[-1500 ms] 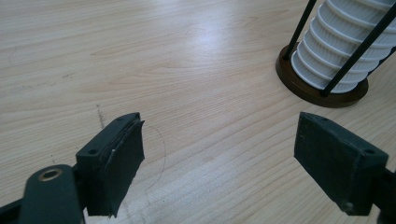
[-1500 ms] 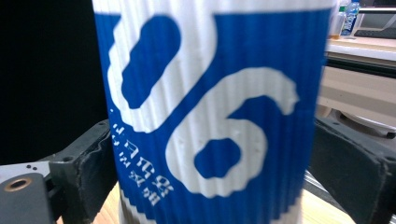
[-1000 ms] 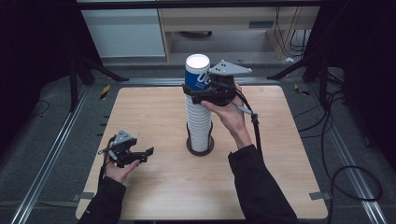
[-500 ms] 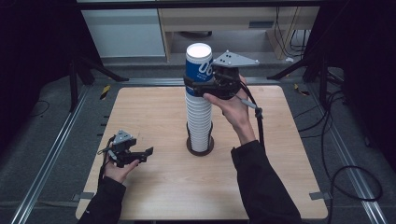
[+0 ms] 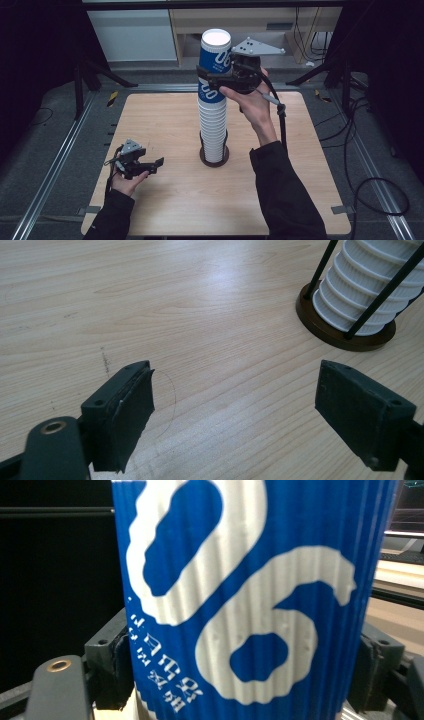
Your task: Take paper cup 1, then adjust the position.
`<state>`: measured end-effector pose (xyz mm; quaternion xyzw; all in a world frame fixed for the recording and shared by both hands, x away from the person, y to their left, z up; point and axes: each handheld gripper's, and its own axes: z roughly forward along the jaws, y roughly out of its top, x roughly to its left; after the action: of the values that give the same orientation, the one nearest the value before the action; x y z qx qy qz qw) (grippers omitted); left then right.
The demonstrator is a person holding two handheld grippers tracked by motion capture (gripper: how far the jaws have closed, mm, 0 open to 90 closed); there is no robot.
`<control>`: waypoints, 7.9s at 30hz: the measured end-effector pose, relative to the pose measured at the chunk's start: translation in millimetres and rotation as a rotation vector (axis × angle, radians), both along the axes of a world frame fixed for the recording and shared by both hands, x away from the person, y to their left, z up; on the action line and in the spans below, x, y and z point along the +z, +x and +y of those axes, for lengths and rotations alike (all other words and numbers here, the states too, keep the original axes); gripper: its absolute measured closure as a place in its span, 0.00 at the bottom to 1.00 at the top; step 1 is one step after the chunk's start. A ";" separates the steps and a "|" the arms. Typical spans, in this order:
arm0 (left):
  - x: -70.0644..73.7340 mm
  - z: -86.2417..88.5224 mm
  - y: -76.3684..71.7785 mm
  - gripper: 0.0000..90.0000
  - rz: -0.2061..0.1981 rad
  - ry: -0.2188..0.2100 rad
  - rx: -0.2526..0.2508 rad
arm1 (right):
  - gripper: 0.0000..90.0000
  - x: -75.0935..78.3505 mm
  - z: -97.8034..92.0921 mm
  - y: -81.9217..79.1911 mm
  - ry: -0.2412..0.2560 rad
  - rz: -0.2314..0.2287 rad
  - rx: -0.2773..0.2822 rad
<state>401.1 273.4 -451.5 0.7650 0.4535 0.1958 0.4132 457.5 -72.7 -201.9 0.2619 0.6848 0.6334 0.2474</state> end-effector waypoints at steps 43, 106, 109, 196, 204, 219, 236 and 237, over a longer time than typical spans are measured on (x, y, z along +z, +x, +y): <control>12.6 -9.8 -7.0 0.17 -0.015 -0.006 -0.043 | 0.21 -89.3 -115.1 -45.8 -0.070 0.076 -0.097; 50.2 -62.2 -39.8 0.16 -0.062 -0.073 -0.315 | 0.21 -220.7 -25.9 -73.8 -0.429 0.221 0.324; 51.2 -65.2 -41.5 0.16 -0.062 -0.077 -0.331 | 0.21 -223.6 -20.3 -74.3 -0.443 0.224 0.335; 53.1 -80.1 -41.4 0.28 -0.068 -0.181 -0.382 | 0.09 -243.5 -6.7 -74.2 -0.333 0.221 0.377; 53.7 -89.5 -46.4 0.28 -0.090 -0.226 -0.440 | 0.08 -243.1 -6.0 -74.6 -0.282 0.224 0.417; 51.6 -101.5 -50.9 0.28 -0.083 -0.233 -0.517 | 0.14 -246.1 3.7 -78.0 -0.246 0.196 0.494; 59.8 -90.1 -46.5 0.18 -0.053 -0.193 -0.516 | 0.17 -237.2 -10.1 -76.3 -0.305 0.162 0.452; 59.9 -88.6 -45.6 0.17 -0.047 -0.177 -0.518 | 0.17 -236.8 -11.6 -76.0 -0.319 0.157 0.443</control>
<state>355.5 184.7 -391.7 0.8116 0.2484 0.0607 0.5252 381.6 -84.3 -438.7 0.1118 0.8334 0.5342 0.0872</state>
